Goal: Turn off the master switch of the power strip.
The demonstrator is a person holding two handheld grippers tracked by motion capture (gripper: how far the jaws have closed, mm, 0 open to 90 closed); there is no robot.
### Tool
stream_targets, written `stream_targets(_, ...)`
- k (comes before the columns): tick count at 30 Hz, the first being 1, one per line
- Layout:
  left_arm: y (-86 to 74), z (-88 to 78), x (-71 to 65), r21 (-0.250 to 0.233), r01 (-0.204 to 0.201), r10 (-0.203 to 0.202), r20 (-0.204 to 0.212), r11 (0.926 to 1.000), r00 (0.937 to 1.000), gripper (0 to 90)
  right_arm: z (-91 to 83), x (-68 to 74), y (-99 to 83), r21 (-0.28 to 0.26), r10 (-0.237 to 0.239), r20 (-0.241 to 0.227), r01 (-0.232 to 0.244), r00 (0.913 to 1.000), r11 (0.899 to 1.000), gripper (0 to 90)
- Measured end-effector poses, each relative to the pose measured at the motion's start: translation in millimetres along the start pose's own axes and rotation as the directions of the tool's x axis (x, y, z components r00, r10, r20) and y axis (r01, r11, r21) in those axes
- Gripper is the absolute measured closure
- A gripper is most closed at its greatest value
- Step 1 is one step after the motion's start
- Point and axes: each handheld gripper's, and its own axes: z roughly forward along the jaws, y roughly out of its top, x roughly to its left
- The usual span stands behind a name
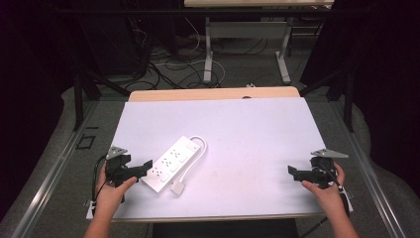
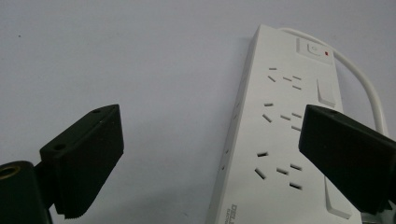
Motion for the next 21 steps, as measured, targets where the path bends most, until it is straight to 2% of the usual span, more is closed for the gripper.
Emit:
stream_targets(1, 0.2, -0.6, -0.4, 0.0, 0.003, -0.003, 0.0, 1.0, 1.0, 6.7, -6.2, 3.1, 2.6, -0.021, -0.002, 0.016, 0.003, 0.9999, 1.0, 0.0)
stream_targets(3, 0.2, -1.6, -0.9, -0.004, -0.008, 0.007, -0.005, 1.0, 1.0, 6.7, -8.6, 4.5, 3.4, -0.028, -0.011, 0.019, 0.011, 0.9998, 1.0, 0.0)
stream_targets(5, 0.5, -3.7, -0.3, 0.017, -0.015, 0.015, 0.004, 0.9997, 0.9999, 6.8, -11.8, 7.6, 3.2, -0.038, -0.024, 0.029, 0.025, 0.9993, 0.999, 0.0)
stream_targets(7, -0.1, -2.9, 0.5, -0.001, -0.018, 0.018, -0.01, 0.9998, 0.9998, 7.2, -12.0, 8.6, 2.3, -0.035, -0.023, 0.03, 0.024, 0.9993, 0.999, 0.0)
stream_targets(8, 0.7, -4.3, 1.3, 0.016, -0.018, 0.018, -0.012, 0.9997, 0.9998, 7.6, -10.1, 8.2, 1.7, -0.025, -0.019, 0.024, 0.019, 0.9995, 0.999, 0.0)
stream_targets(9, 0.2, -4.0, 1.7, 0.004, -0.012, 0.012, -0.015, 0.9999, 0.9998, 7.6, -10.1, 8.2, 1.7, -0.025, -0.019, 0.024, 0.019, 0.9995, 0.999, 0.0)
stream_targets(17, -1.1, -7.2, 6.1, 0.01, -0.008, 0.008, -0.033, 0.9999, 0.9994, 9.0, -6.2, 11.7, -0.2, -0.016, -0.031, 0.019, 0.031, 0.9993, 0.999, 0.0)
stream_targets(21, 0.6, -9.7, 3.8, 0.013, -0.037, 0.038, -0.049, 0.9992, 0.9981, 9.9, -3.8, 15.9, -1.2, -0.005, -0.047, 0.018, 0.047, 0.9988, 0.999, 0.0)
